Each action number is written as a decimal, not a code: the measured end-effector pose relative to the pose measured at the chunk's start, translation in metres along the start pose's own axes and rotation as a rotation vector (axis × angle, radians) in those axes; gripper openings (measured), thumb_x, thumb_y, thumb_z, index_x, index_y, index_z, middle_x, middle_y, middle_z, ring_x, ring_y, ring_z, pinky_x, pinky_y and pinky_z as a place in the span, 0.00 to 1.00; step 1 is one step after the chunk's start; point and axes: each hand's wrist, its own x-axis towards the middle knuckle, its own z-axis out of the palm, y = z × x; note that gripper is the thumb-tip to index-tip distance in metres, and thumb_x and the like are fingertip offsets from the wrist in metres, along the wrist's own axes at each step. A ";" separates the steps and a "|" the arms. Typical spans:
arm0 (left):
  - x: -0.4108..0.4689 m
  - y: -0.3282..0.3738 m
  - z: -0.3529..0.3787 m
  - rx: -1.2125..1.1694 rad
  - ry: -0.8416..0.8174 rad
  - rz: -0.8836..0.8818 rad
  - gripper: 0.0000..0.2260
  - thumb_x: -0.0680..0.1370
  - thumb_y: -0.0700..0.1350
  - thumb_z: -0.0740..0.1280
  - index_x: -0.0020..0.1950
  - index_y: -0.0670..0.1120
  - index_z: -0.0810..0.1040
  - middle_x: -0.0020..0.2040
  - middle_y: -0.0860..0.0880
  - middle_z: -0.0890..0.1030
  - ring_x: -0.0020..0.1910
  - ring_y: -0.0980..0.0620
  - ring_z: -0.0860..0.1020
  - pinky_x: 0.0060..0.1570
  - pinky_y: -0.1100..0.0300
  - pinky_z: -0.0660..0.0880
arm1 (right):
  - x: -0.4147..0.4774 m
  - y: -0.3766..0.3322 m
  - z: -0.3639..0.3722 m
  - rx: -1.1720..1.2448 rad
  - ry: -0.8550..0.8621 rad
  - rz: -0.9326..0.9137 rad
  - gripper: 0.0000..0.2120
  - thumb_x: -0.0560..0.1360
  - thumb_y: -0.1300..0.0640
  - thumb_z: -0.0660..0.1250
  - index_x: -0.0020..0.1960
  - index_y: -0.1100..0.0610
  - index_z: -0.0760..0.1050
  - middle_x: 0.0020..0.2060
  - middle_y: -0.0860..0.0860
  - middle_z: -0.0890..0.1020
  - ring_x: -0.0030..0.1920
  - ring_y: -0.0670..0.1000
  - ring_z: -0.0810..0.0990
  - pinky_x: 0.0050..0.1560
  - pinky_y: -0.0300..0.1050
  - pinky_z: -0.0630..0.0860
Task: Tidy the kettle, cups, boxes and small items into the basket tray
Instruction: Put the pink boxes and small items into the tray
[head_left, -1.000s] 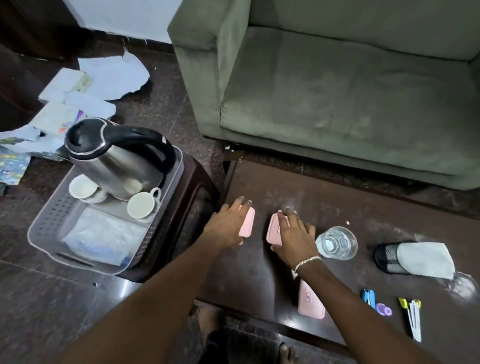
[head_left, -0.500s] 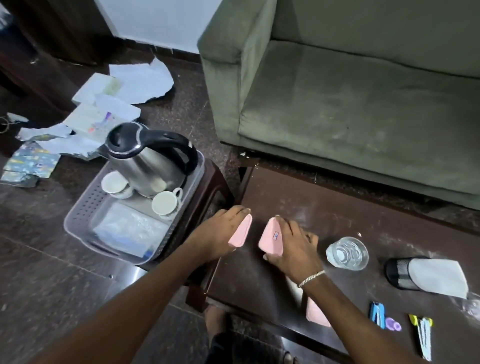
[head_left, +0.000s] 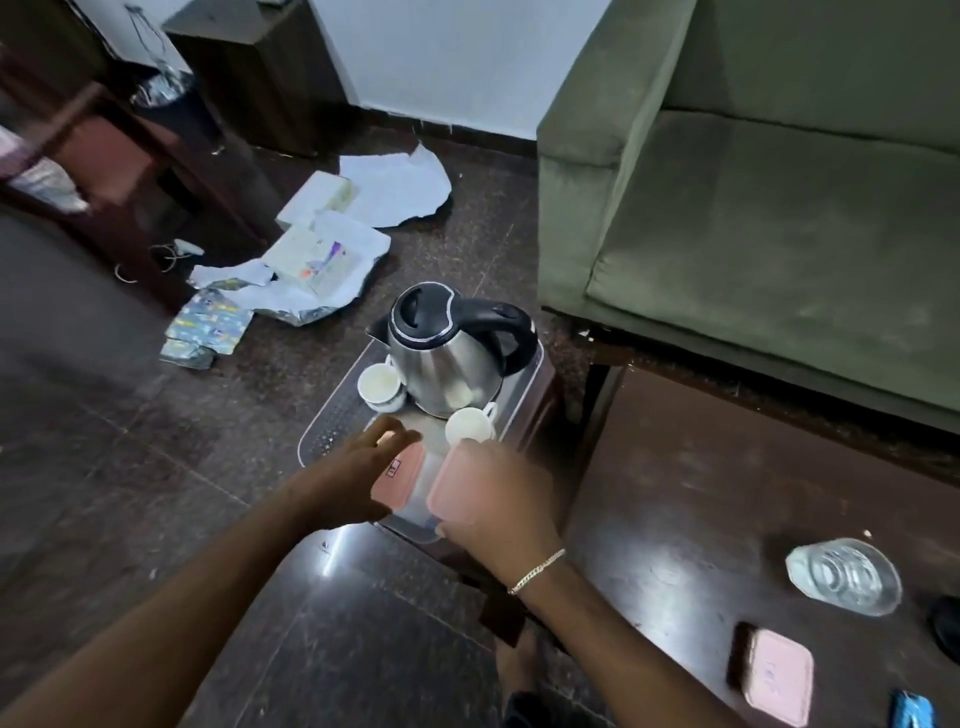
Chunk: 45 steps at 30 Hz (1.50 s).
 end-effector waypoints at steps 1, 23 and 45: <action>0.002 -0.007 0.002 -0.012 -0.014 -0.002 0.48 0.66 0.49 0.81 0.81 0.53 0.60 0.74 0.52 0.62 0.68 0.46 0.76 0.63 0.57 0.74 | 0.005 -0.005 0.007 -0.008 0.000 0.003 0.47 0.56 0.32 0.75 0.70 0.46 0.65 0.63 0.46 0.74 0.61 0.53 0.74 0.56 0.55 0.70; 0.041 -0.047 0.025 -0.106 -0.231 0.054 0.48 0.66 0.45 0.82 0.80 0.63 0.61 0.71 0.52 0.60 0.68 0.47 0.73 0.65 0.54 0.75 | 0.024 -0.023 0.055 -0.276 -0.124 0.035 0.12 0.70 0.44 0.72 0.49 0.49 0.83 0.57 0.52 0.77 0.57 0.60 0.70 0.49 0.58 0.62; 0.027 0.248 0.083 -0.215 0.244 0.349 0.31 0.74 0.63 0.71 0.71 0.51 0.69 0.65 0.51 0.68 0.56 0.50 0.78 0.54 0.55 0.79 | -0.187 0.188 -0.037 0.059 0.244 0.038 0.13 0.80 0.50 0.65 0.62 0.54 0.77 0.55 0.52 0.75 0.52 0.54 0.75 0.55 0.47 0.74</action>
